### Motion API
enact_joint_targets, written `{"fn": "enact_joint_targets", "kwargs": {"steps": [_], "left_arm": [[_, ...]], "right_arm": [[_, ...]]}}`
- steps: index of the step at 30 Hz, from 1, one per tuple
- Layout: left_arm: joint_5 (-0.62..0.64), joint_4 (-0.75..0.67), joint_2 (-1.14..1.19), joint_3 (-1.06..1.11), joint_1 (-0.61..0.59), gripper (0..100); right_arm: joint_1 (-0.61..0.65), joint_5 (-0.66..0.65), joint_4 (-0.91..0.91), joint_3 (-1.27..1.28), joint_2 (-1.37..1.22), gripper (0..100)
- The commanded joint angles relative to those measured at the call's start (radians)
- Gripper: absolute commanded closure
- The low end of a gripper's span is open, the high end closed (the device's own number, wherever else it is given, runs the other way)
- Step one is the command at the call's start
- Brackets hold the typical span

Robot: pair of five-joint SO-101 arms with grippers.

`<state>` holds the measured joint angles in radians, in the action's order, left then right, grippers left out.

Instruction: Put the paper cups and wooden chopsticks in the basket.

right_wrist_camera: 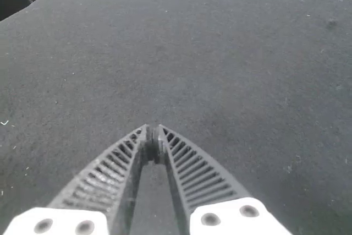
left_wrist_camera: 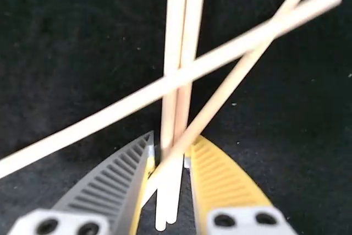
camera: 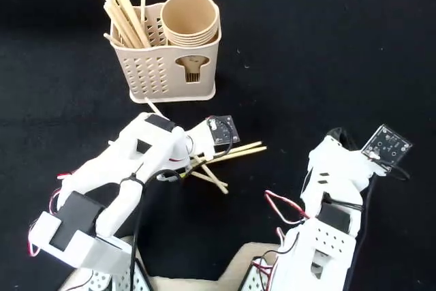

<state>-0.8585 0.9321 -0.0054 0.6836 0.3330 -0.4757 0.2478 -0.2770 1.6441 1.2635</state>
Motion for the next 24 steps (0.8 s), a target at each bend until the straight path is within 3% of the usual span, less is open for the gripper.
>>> {"fn": "enact_joint_targets", "kwargs": {"steps": [1, 7, 15, 24], "left_arm": [[0.005, 0.009, -0.002, -0.024, -0.008, 92], [0.066, 0.157, -0.049, -0.082, 0.050, 92], [0.069, 0.161, -0.135, -0.038, 0.042, 92], [0.008, 0.094, -0.126, -0.022, -0.076, 92]], "right_arm": [[0.017, 0.011, 0.026, -0.058, 0.012, 96.3], [0.017, 0.011, 0.026, -0.058, 0.012, 96.3], [0.017, 0.011, 0.025, -0.058, 0.012, 96.3], [0.017, 0.011, 0.021, -0.058, 0.012, 96.3]]}}
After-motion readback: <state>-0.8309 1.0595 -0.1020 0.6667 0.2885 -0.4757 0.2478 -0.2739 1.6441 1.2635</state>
